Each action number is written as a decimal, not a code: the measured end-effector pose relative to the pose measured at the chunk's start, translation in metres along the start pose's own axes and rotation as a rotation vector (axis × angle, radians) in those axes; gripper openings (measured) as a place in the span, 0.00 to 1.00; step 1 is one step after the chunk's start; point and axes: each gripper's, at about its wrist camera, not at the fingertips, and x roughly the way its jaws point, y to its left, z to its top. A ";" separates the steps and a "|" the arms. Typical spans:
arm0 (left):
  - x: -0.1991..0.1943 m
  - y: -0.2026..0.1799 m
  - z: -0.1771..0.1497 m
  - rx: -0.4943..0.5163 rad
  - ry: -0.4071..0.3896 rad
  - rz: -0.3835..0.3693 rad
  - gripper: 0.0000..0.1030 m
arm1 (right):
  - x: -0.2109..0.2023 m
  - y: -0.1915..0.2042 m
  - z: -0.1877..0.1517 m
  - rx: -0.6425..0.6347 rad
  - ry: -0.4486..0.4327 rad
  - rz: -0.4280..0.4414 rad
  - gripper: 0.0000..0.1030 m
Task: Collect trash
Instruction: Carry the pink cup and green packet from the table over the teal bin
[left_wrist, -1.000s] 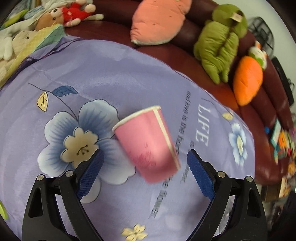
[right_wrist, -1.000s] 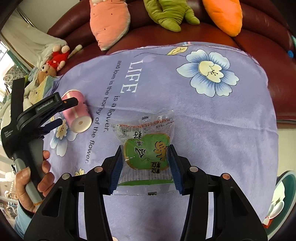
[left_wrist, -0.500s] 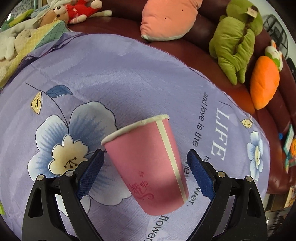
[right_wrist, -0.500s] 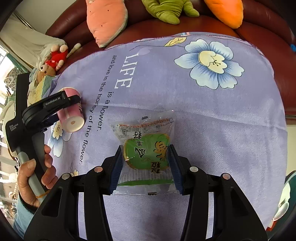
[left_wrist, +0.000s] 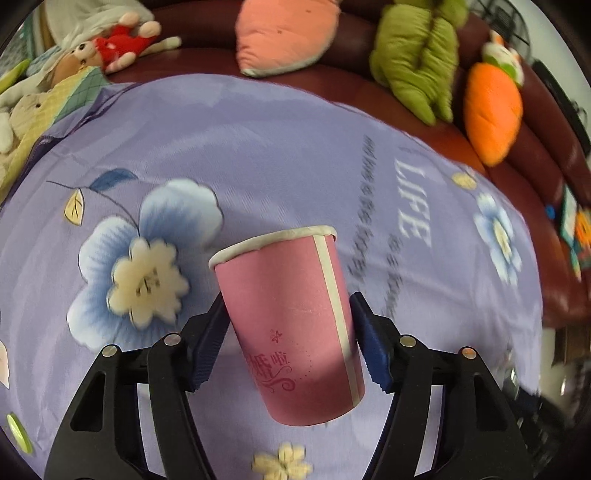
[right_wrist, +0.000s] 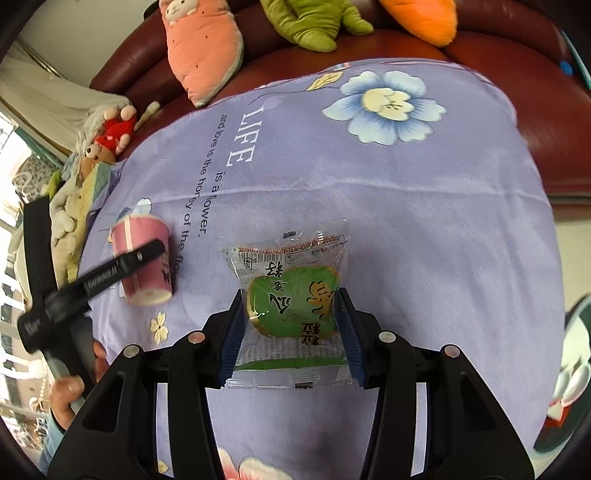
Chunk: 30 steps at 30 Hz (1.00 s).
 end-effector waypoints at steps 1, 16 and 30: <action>-0.002 -0.002 -0.005 0.010 0.005 -0.007 0.64 | -0.007 -0.003 -0.006 0.009 -0.009 0.001 0.44; -0.057 -0.057 -0.102 0.177 0.032 -0.141 0.66 | -0.098 -0.064 -0.091 0.152 -0.132 0.039 0.44; -0.102 -0.152 -0.156 0.346 0.003 -0.231 0.66 | -0.183 -0.121 -0.149 0.213 -0.312 -0.005 0.44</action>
